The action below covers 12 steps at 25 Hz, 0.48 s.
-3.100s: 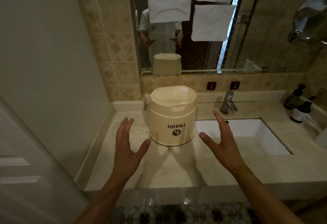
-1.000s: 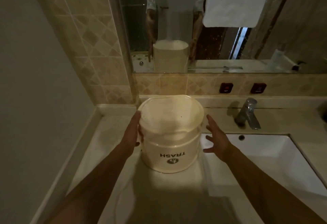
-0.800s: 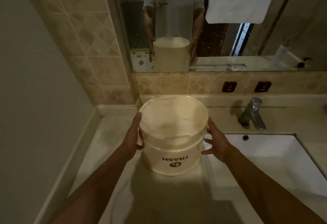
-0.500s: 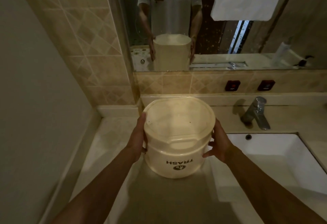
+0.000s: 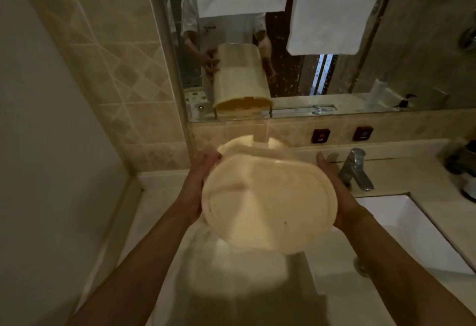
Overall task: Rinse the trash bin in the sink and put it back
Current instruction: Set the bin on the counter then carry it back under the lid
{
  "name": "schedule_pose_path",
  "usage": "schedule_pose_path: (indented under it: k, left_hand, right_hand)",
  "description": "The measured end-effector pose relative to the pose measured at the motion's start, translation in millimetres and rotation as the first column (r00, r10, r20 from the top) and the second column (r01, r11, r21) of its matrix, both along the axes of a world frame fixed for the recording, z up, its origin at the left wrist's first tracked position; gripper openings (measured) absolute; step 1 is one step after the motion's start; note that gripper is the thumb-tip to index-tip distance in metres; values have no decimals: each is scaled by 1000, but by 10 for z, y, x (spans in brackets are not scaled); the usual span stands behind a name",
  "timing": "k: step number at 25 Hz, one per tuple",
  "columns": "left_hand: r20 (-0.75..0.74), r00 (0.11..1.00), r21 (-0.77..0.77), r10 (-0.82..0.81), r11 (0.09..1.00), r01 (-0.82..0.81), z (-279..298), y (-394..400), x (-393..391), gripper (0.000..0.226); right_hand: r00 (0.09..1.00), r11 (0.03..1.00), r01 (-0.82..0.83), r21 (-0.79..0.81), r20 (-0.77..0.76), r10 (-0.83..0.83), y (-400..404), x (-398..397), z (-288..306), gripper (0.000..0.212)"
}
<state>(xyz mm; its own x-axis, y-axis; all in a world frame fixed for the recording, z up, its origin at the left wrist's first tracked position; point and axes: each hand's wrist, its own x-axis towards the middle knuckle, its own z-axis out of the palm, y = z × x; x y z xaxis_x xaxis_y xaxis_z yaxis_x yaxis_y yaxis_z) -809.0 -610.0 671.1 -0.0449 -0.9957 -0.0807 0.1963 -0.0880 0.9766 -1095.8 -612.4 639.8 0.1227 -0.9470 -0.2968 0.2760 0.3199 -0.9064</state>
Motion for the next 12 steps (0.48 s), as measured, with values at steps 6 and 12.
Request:
schedule_pose_path:
  k: [6, 12]
  left_hand:
    - [-22, 995, -11, -100, 995, 100, -181, 206, 160, 68]
    - [93, 991, 30, -97, 995, 95, -281, 312, 312, 92]
  right_hand:
    - [990, 996, -42, -81, -139, 30, 265, 4, -23, 86]
    - [937, 965, -219, -142, -308, 167, 455, 74, 38, 130]
